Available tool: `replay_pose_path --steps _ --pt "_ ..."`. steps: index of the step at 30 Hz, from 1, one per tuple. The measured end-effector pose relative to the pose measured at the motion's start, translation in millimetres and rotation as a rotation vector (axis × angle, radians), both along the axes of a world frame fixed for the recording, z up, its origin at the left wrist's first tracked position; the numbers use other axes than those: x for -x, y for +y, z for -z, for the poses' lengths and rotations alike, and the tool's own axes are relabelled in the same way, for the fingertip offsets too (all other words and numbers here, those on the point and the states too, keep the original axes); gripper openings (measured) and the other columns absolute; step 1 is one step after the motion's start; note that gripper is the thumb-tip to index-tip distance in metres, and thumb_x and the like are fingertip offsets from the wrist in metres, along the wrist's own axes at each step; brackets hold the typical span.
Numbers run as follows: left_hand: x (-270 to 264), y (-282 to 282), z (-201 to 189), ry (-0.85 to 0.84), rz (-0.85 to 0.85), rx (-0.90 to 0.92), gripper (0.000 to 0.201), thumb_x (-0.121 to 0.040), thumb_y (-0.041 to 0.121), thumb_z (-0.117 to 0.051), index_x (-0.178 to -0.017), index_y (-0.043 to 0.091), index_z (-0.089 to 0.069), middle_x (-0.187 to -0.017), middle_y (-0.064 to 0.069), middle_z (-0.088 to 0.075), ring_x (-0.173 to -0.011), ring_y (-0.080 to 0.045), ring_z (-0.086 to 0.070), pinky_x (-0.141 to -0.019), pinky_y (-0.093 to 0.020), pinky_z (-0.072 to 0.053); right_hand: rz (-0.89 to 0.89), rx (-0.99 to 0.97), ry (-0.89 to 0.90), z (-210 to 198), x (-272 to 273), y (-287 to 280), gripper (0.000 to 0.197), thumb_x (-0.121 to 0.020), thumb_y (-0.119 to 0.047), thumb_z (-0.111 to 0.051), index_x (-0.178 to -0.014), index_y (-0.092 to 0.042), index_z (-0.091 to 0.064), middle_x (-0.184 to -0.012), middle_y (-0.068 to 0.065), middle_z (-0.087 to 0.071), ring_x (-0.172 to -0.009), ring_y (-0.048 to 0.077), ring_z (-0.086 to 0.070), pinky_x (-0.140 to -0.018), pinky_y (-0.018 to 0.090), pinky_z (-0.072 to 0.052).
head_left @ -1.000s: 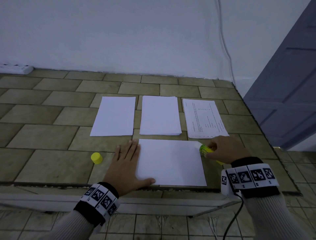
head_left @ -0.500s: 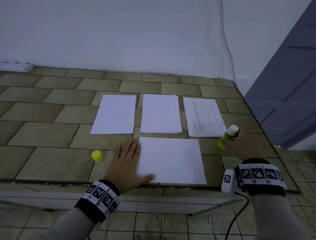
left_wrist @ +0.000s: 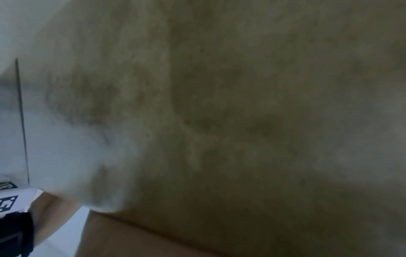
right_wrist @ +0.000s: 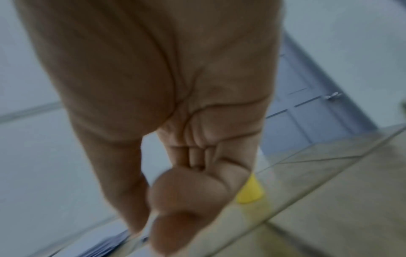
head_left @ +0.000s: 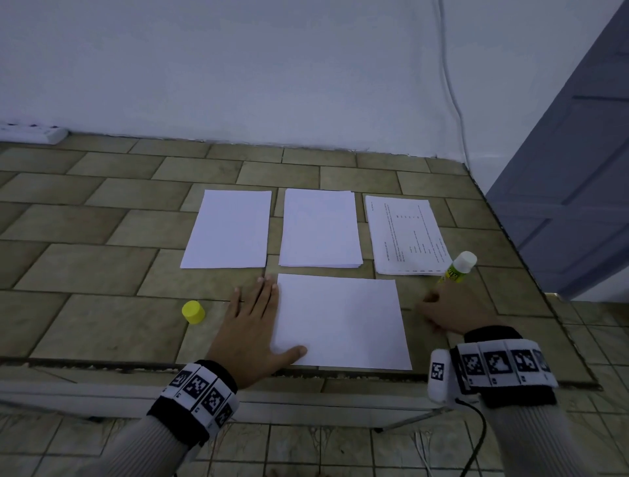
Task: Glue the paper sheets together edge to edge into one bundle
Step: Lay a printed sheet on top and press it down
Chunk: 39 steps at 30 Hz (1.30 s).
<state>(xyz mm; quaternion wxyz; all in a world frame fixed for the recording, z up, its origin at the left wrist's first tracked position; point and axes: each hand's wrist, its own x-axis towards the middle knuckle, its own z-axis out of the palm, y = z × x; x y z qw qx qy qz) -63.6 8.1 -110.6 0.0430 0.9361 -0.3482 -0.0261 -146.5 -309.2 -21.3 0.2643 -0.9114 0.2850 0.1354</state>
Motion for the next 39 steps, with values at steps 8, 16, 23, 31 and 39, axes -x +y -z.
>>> replay_pose_path --steps 8,16,23,31,39 --pt "0 0 -1 0.023 0.001 -0.001 0.116 -0.077 0.089 -0.005 -0.153 0.001 -0.009 -0.161 -0.01 -0.001 -0.149 -0.022 0.002 -0.12 -0.054 -0.007 -0.142 0.115 -0.238 -2 -68 19 0.026 -0.09 -0.017 -0.062 -0.114 -0.008 -0.058 -0.111 0.01 -0.059 -0.099 0.021 -0.056 -0.082 0.027 -0.043" --pt "0 1 -1 0.018 0.004 0.018 0.114 -0.079 0.089 -0.008 -0.154 0.003 -0.008 -0.162 -0.008 0.0 -0.149 -0.021 0.002 -0.117 -0.048 0.002 -0.177 0.309 0.043 19 -95 12 0.031 -0.093 -0.023 -0.057 -0.112 0.0 -0.052 -0.116 0.017 -0.057 -0.106 0.031 -0.057 -0.071 0.029 -0.039" --pt "0 1 -2 0.05 -0.007 0.029 0.114 -0.078 0.089 -0.006 -0.154 0.005 -0.006 -0.162 -0.005 0.003 -0.149 -0.018 0.005 -0.118 -0.048 0.003 -0.13 0.35 -0.059 20 -94 7 0.026 -0.093 -0.015 -0.055 -0.117 -0.004 -0.055 -0.118 0.016 -0.057 -0.108 0.031 -0.056 -0.082 0.032 -0.045" --pt "-2 0 -14 0.214 -0.084 0.293 0.108 -0.075 0.089 -0.001 -0.155 0.017 -0.001 -0.156 0.014 0.0 -0.144 0.0 0.004 -0.12 -0.034 0.008 -0.018 0.203 -0.484 -8 -86 9 0.029 -0.095 -0.023 -0.051 -0.117 -0.004 -0.055 -0.11 0.014 -0.063 -0.101 0.028 -0.058 -0.077 0.03 -0.039" --pt "-13 -4 -43 0.615 -0.338 1.108 0.071 -0.084 0.08 -0.032 -0.139 0.037 -0.039 -0.135 0.016 -0.054 -0.123 0.003 -0.051 -0.107 -0.028 -0.038 -0.327 -0.113 -0.768 -29 -43 35 0.031 -0.079 -0.02 -0.075 -0.105 -0.032 -0.063 -0.124 -0.005 -0.055 -0.115 0.006 -0.047 -0.093 0.021 -0.034"
